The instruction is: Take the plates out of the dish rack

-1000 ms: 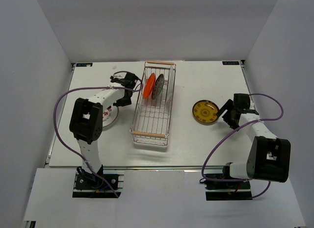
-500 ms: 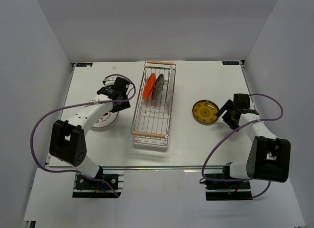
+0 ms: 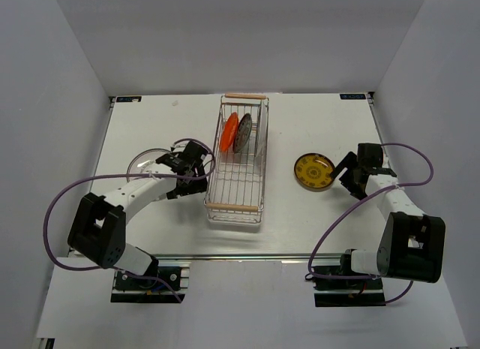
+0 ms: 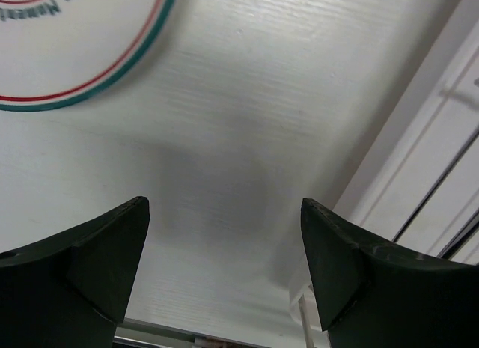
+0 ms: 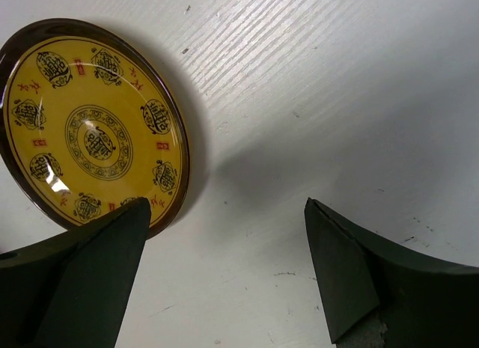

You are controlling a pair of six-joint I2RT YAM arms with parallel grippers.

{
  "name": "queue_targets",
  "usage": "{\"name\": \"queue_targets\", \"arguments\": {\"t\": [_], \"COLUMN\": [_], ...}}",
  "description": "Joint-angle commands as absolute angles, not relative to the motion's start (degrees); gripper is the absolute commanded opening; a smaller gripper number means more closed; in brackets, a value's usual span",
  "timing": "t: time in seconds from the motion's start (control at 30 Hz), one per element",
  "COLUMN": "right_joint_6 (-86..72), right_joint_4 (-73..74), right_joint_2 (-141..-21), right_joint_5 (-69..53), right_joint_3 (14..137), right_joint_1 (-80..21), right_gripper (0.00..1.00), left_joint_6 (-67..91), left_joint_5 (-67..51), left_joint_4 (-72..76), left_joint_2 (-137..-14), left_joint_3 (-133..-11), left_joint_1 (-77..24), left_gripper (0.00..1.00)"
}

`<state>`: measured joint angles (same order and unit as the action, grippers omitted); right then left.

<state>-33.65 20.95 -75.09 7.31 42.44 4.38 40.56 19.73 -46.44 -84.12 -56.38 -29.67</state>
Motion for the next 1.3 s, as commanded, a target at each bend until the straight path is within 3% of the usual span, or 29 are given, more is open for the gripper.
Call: {"name": "queue_targets", "arguments": {"t": [0.0,0.6,0.83,1.0,1.27], "right_joint_6": [-33.22,-33.22,-31.47,-30.15,-28.04], "right_joint_4": [20.92,20.30,21.27,25.13,29.53], "right_joint_2": [-74.27,-74.71,-71.11,-67.77,-68.37], "right_joint_5": [6.59,5.54,8.87,10.90,10.80], "right_joint_3": [43.50,43.59,44.29,50.44,64.94], "right_joint_1": [4.04,3.96,2.73,0.18,-12.74], "right_gripper": [0.89,0.89,0.89,0.89,0.89], "left_joint_6": [41.57,45.00,46.23,46.14,36.75], "left_joint_5": [15.04,16.26,23.72,32.95,31.38], "left_joint_4": [-42.72,-40.95,-45.79,-46.23,-37.11], "left_joint_2": [-81.83,-82.09,-76.56,-73.31,-64.17], "left_joint_3": [-55.73,-54.67,-56.51,-59.41,-63.37], "left_joint_1": [-32.51,-40.17,-39.02,-37.01,-33.84], "left_gripper": [0.91,0.93,0.98,0.98,0.98]}}
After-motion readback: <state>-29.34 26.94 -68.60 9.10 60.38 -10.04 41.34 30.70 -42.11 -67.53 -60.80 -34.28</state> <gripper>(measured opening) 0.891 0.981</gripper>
